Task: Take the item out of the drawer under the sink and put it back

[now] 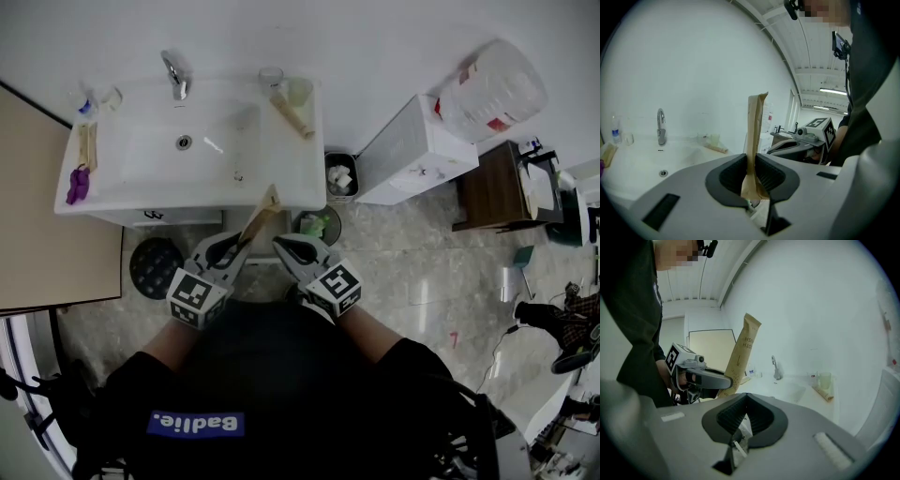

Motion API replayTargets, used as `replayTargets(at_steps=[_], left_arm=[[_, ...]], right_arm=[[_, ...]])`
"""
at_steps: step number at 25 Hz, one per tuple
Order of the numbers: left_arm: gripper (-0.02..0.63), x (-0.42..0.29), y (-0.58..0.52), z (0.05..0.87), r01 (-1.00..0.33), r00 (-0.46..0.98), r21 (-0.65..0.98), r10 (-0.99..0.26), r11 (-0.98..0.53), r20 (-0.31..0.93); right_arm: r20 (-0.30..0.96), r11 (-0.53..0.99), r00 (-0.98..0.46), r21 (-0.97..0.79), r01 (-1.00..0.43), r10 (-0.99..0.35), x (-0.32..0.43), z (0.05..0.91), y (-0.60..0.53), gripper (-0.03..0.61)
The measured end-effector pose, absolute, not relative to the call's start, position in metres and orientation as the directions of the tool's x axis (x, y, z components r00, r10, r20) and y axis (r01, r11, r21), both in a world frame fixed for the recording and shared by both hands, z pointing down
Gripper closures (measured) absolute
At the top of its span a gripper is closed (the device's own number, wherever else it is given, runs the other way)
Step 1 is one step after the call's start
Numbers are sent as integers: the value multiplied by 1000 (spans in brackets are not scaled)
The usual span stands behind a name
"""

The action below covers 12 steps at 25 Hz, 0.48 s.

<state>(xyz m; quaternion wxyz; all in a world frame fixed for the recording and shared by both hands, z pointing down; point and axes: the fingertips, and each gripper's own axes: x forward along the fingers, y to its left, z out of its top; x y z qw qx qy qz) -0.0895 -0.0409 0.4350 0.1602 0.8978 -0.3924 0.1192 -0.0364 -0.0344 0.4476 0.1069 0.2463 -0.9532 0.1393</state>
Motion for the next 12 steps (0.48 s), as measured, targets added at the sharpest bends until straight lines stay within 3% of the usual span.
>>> replayTargets(at_steps=[12], left_arm=[[557,-96,-36,444,-752,655,204,-672,-627,345]], right_arm=[[285,845,-863,-230,-483,-416,-41,455,-24,577]])
